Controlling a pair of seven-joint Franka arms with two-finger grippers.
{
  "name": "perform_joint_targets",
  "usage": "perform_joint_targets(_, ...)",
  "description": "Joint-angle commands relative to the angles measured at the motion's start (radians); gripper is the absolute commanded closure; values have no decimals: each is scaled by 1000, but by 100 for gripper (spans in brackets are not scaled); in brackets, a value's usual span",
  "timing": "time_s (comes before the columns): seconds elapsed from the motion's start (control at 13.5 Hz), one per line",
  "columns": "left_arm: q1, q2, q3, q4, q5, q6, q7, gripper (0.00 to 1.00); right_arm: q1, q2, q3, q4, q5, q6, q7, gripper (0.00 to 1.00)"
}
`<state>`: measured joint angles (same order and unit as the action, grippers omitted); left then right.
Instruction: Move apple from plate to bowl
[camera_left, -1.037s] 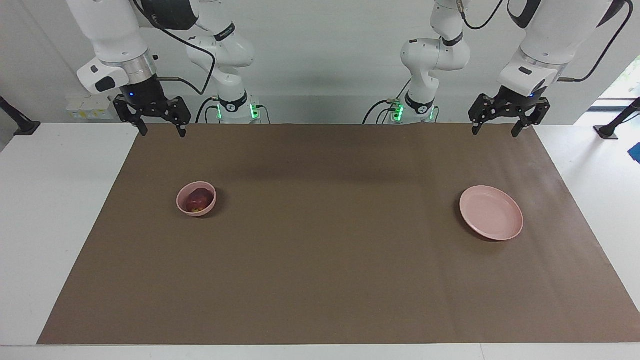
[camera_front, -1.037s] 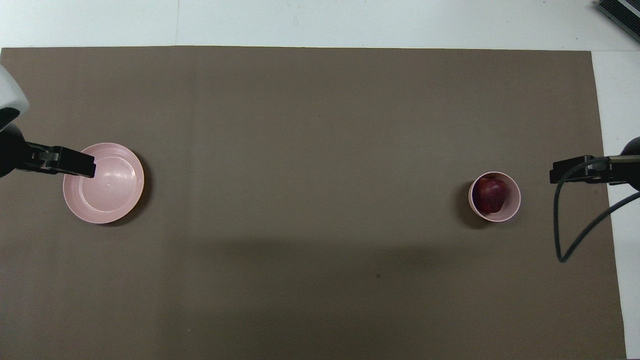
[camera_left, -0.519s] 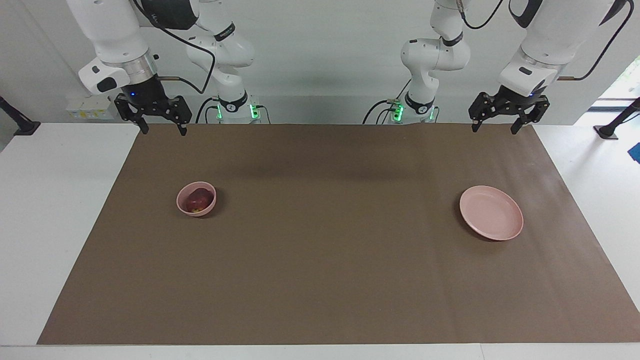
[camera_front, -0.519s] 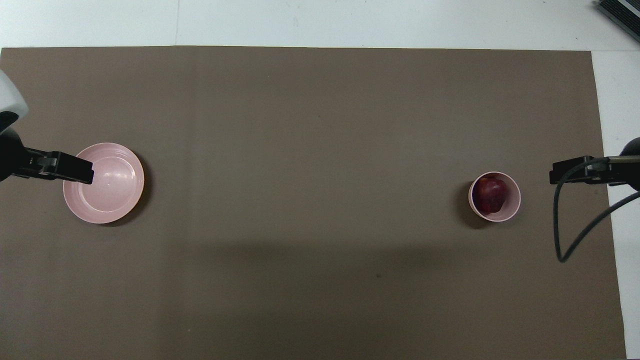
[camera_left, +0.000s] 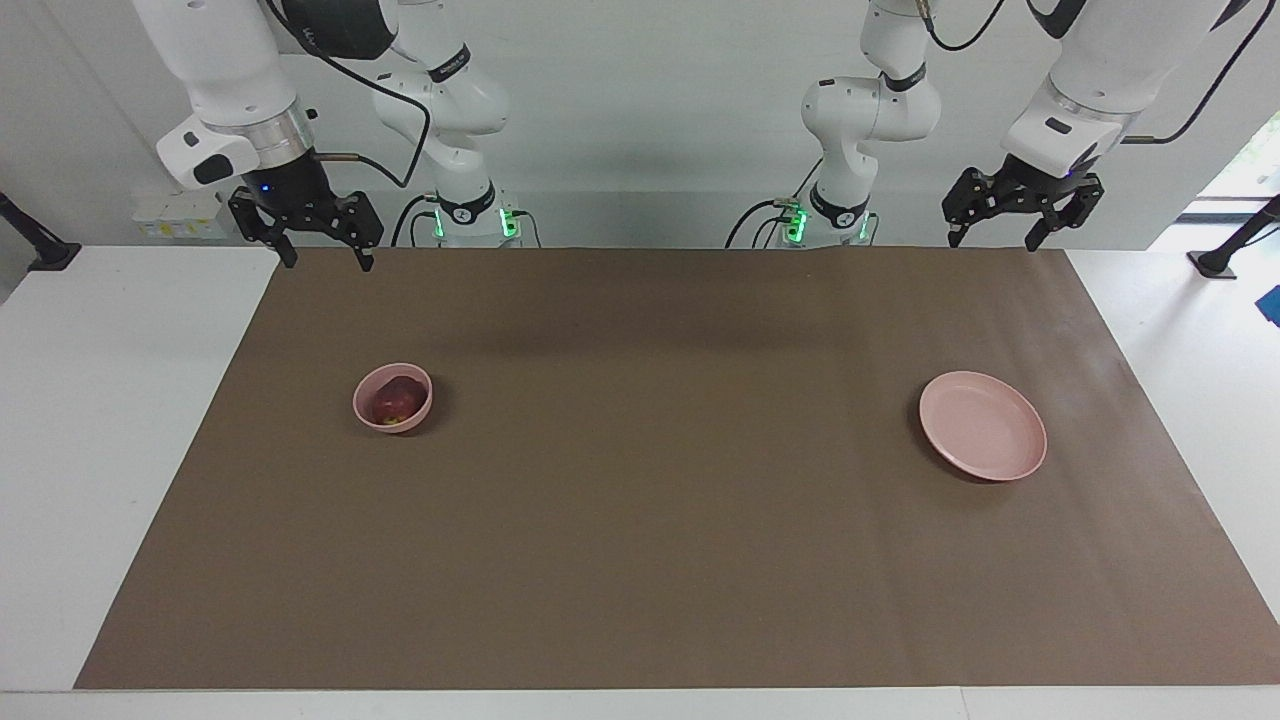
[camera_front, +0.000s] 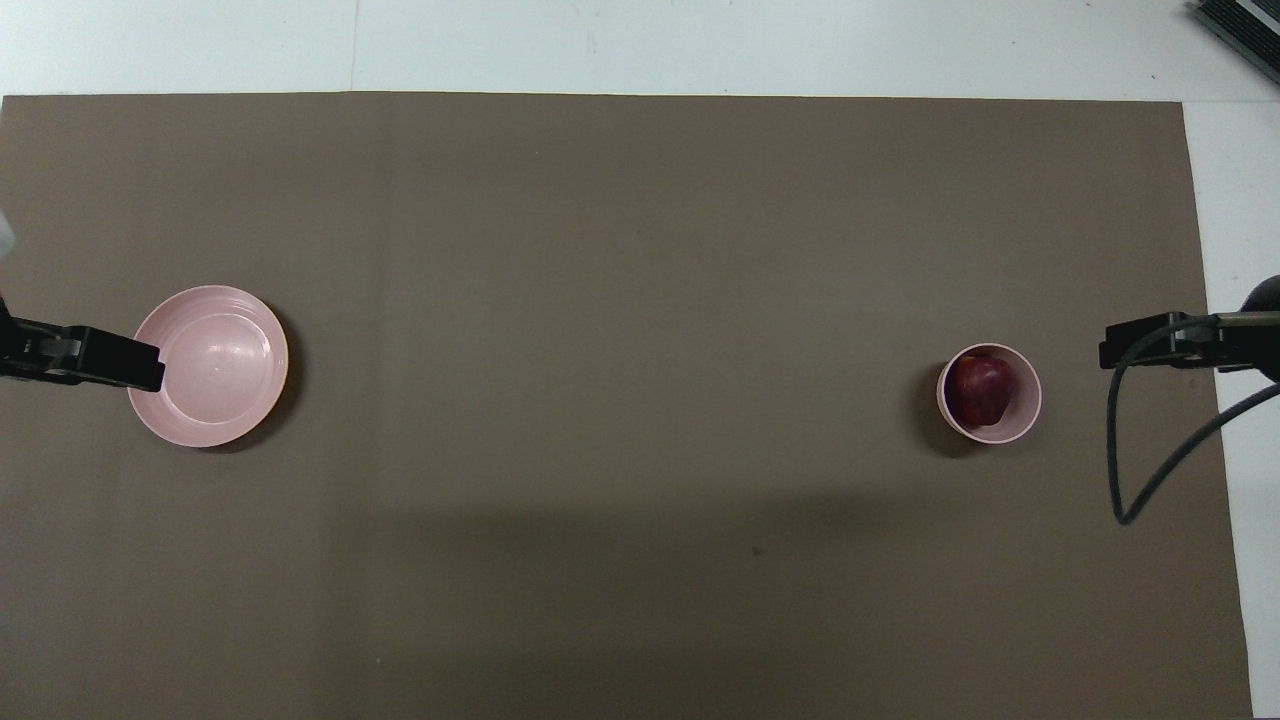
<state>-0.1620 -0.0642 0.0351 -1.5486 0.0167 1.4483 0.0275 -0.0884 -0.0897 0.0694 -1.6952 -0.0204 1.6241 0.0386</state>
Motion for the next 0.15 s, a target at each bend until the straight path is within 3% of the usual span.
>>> perform_joint_targets(0.0,-1,-8,-4,1,11,-15,8,0,-5,-4,3,-1,-7,-15,9,0)
perform_joint_targets(0.07,2,-8,-4,-1,9,-20,8,0,-5,-4,3,-1,-6,-17,9,0)
